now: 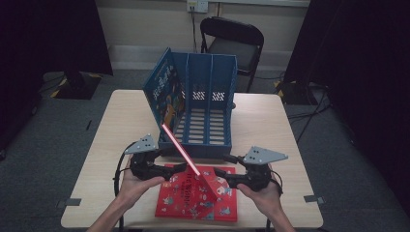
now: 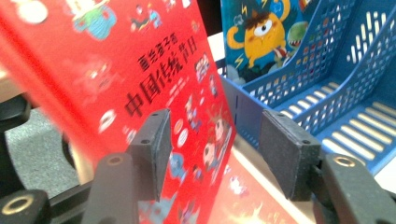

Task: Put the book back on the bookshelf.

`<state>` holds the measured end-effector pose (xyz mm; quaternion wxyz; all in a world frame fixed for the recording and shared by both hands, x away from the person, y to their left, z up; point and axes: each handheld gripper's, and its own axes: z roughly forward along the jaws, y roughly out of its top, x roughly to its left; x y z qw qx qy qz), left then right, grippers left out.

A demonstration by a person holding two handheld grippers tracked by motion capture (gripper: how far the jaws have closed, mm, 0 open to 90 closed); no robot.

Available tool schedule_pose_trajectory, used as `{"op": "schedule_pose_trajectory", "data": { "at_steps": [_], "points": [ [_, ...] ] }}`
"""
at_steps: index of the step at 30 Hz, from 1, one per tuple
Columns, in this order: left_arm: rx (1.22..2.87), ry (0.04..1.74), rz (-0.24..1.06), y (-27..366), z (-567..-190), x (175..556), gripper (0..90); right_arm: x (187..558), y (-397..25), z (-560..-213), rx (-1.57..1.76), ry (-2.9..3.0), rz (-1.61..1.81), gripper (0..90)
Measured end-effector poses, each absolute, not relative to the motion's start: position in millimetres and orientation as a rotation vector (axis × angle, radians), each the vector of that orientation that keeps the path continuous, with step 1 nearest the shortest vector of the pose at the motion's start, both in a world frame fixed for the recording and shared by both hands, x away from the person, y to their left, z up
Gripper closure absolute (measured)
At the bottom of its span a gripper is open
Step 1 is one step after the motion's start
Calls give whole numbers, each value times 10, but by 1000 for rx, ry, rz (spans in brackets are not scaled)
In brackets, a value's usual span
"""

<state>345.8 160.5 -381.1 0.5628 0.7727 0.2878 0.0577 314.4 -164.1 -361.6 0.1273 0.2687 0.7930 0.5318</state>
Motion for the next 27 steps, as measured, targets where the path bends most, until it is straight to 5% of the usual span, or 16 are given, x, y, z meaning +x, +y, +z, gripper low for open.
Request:
{"op": "schedule_pose_trajectory", "data": {
  "at_steps": [18,24,27],
  "points": [
    [1825,695,131,1582,-3837,3465,280,2847,-1355,-3816,658,2450,1527,378],
    [1826,701,130,1585,-3847,3463,282,2928,-1069,-3833,595,2446,1462,416],
    [1826,699,131,1589,-3847,3460,282,2956,-1023,-3863,622,2411,1417,523]
  ]
}}
